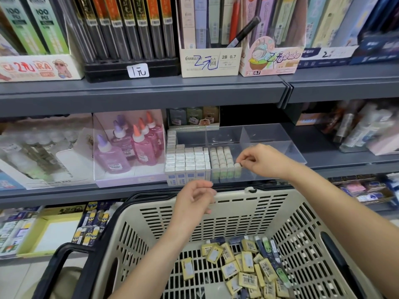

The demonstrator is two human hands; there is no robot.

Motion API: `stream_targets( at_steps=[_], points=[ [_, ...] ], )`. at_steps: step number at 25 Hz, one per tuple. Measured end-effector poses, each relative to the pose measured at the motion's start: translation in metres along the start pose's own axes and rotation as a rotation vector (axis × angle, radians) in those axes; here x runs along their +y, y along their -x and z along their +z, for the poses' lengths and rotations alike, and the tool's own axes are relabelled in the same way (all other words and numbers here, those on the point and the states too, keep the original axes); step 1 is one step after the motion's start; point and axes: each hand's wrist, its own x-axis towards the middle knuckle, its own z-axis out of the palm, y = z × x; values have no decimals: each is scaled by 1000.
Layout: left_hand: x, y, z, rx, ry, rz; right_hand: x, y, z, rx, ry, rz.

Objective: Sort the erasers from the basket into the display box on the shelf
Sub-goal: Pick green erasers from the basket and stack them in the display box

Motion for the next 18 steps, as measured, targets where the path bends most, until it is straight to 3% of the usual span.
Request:
stream_targets(
  at_steps=[3,5,9,11,15,18],
  points=[
    [-7,6,4,-63,-29,-14,1,9,1,69,-58,14],
    [-14,11,3,-91,-62,-36,4,24,0,206,-132,29],
    [-39,17,4,-126,-151,-137,0,79,16,359,-424,43],
    [-58,18,7,-146,-227,-200,0,102,43,219,-459,92],
    [-101,16,12,-153,-407,-298,6,117,111,-270,-151,127],
    [-129,13,11,-126,-485,-335,19,102,154,-422,0,251]
  ],
)
